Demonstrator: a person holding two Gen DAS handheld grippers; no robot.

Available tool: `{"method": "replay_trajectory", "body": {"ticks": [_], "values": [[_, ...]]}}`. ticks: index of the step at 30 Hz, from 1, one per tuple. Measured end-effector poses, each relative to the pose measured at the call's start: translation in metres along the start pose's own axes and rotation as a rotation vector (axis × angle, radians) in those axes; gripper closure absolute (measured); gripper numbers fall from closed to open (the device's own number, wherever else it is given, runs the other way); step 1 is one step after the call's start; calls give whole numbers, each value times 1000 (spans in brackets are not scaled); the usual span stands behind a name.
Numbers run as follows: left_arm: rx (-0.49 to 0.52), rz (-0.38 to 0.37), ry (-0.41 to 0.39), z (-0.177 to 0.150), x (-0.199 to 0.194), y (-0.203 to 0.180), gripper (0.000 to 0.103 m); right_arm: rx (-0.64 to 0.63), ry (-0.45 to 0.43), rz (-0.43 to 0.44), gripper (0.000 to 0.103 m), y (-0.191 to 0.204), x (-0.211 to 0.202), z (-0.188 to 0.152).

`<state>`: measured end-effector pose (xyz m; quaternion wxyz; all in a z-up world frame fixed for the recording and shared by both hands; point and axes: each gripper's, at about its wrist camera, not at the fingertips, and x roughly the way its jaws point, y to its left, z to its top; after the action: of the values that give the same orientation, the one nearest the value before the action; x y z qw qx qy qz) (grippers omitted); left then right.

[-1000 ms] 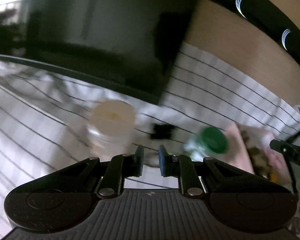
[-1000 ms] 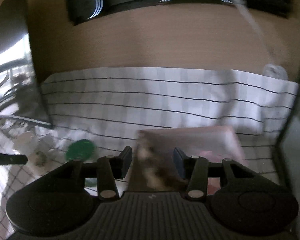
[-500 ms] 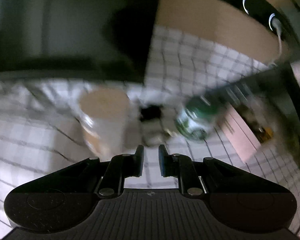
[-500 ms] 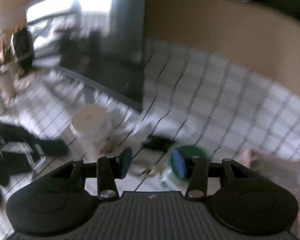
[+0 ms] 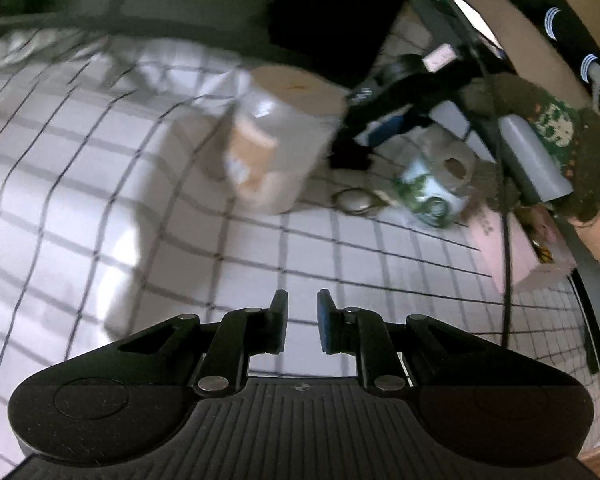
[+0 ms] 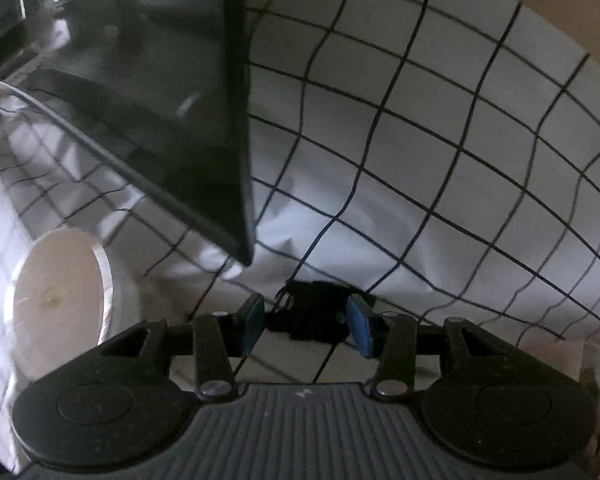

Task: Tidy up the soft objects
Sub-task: 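Grasp the black hair clip with the right gripper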

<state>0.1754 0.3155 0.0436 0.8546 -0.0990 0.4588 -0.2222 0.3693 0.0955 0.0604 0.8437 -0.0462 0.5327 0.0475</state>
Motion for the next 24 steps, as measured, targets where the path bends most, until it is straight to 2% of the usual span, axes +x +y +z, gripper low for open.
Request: {"method": "replay_trajectory", "body": {"ticks": [5,7,11,16,21,22,24], "values": [[-43,4,12,1,5,10,86,-22,41,-4,58,3,20,6],[-46,1,14,2,6,8,86,-56,38,-25,65,7,23,4],[-50,-19,29,4,14,3,86,-133,8,-32,70,16,13,-10],[-24,-30,47,7,21,-7,86,-212,7,53,70,27,-6,-45],[3,-29,48,11,24,-12,86,-169,37,213,70,22,-30,-89],[12,-29,49,13,25,-13,86,-155,25,242,71,20,-38,-95],[35,-32,52,14,26,-19,86,-138,-66,241,72,10,-58,-115]]}}
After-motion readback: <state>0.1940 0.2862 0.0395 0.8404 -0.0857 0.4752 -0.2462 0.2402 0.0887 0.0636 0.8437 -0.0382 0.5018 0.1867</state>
